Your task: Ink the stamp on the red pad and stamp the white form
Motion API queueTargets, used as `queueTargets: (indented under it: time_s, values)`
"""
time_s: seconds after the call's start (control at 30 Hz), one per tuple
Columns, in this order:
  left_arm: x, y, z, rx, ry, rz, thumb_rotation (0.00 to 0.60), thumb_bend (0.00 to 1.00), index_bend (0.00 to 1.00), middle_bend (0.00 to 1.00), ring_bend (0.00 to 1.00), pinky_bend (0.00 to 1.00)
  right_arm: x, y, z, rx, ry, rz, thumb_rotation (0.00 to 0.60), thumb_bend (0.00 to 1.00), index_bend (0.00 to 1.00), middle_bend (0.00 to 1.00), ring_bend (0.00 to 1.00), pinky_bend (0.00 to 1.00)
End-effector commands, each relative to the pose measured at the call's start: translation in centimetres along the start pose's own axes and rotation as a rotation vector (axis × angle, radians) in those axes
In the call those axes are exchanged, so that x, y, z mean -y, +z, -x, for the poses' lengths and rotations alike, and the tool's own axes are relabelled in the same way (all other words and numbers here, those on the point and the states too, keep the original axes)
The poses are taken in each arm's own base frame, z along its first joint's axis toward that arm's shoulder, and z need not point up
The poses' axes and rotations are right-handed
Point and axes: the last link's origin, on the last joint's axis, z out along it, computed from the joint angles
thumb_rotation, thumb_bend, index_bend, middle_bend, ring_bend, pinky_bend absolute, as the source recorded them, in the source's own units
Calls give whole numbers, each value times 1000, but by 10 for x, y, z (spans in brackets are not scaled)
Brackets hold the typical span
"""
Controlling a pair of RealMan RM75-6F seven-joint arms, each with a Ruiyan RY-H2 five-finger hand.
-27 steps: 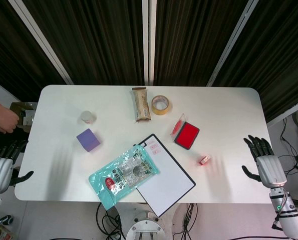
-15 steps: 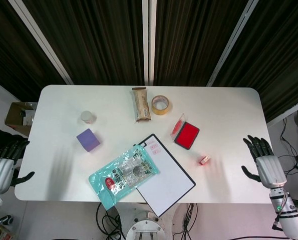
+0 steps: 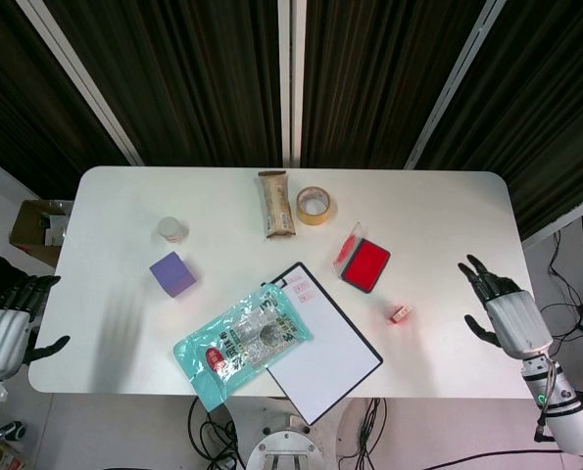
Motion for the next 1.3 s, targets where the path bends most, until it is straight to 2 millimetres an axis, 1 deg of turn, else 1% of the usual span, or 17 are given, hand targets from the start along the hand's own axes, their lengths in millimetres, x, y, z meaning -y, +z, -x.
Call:
queueTargets:
  time_s: [0.03,0.07,0.13,0.27,0.5,0.83,1.07,1.3]
  values:
    - [-1,0,2,9,3,4,600,0,161,163,133,243,9,15,0,57,-164,-111,600,220,241,275,755,1000]
    - [-1,0,3,10,3,4,600,0,161,163,133,243,12,17,2,68,-180,-129,600,223,299,314,763,1000]
    - [-1,-1,4,12,0,0,600,0,161,164,133,243,20,23,9,96,-202,-170,600,224,352,339,770,1000]
    - [-1,-1,5,23,5,0,600,0,161,164,133,243,33,32,23,135,-236,-234,600,224,408,363,770,1000]
    - [0,-2,7,33,5,-6,600,0,161,163,133,243,43,51,46,161,-259,-282,600,224,409,360,770,1000]
    - [0,-1,12,48,2,-6,600,0,161,164,133,243,43,66,73,208,-219,-287,600,224,382,366,770,1000]
    - [1,0,13,48,4,-9,600,0,161,164,133,243,47,75,86,196,-216,-327,600,224,377,382,770,1000]
    - [2,0,12,49,4,-13,600,0,161,164,133,243,52,80,94,196,-206,-348,600,224,377,406,770,1000]
